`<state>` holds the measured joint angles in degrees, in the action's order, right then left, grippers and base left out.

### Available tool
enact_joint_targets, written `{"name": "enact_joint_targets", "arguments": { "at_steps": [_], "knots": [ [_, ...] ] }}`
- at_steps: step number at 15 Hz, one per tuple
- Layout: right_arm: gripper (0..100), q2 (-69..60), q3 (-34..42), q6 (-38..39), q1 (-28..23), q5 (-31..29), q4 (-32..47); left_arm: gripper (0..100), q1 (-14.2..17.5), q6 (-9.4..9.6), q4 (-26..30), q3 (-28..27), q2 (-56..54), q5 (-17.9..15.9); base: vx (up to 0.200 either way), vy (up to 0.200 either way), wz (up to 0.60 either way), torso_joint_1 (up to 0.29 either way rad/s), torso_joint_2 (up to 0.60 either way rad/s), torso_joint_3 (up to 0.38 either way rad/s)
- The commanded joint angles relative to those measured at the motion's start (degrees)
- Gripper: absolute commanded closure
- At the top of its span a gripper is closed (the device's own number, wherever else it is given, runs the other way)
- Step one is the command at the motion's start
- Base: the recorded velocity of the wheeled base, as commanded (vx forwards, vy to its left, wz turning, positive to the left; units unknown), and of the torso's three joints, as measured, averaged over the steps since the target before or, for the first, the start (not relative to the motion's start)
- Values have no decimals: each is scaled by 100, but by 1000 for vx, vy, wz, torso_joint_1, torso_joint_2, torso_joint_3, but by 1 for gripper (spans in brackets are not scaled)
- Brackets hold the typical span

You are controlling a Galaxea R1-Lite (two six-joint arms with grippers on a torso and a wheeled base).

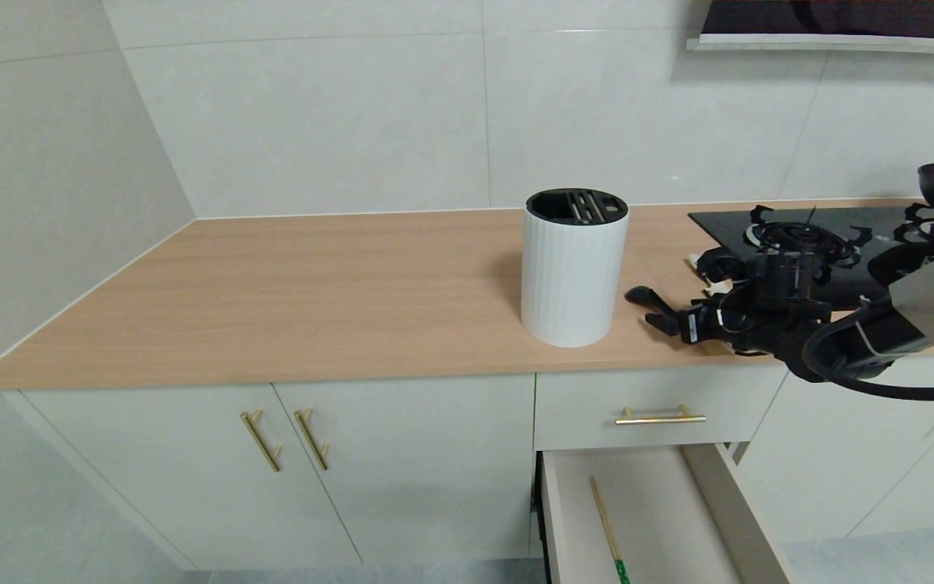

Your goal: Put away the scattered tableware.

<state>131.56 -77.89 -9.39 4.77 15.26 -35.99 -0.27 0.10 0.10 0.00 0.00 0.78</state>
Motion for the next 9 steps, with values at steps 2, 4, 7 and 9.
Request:
{"name": "enact_joint_targets", "arguments": {
  "at_steps": [2, 4, 7, 9],
  "knots": [
    [0, 98, -42, -11, -11, 3, 4, 0, 0, -1, -1, 0, 0, 1, 0, 0, 0, 0, 0, 0],
    [0, 107, -51, -11, -11, 3, 4, 0, 0, -1, -1, 0, 0, 1, 0, 0, 0, 0, 0, 0],
    [0, 133, -69, -11, -11, -41, 13, 0, 0, -1, -1, 0, 0, 1, 0, 0, 0, 0, 0, 0],
    [100, 168, -122, -2, -20, -41, 4, 0, 0, -1, -1, 0, 0, 1, 0, 0, 0, 0, 0, 0]
  ]
}}
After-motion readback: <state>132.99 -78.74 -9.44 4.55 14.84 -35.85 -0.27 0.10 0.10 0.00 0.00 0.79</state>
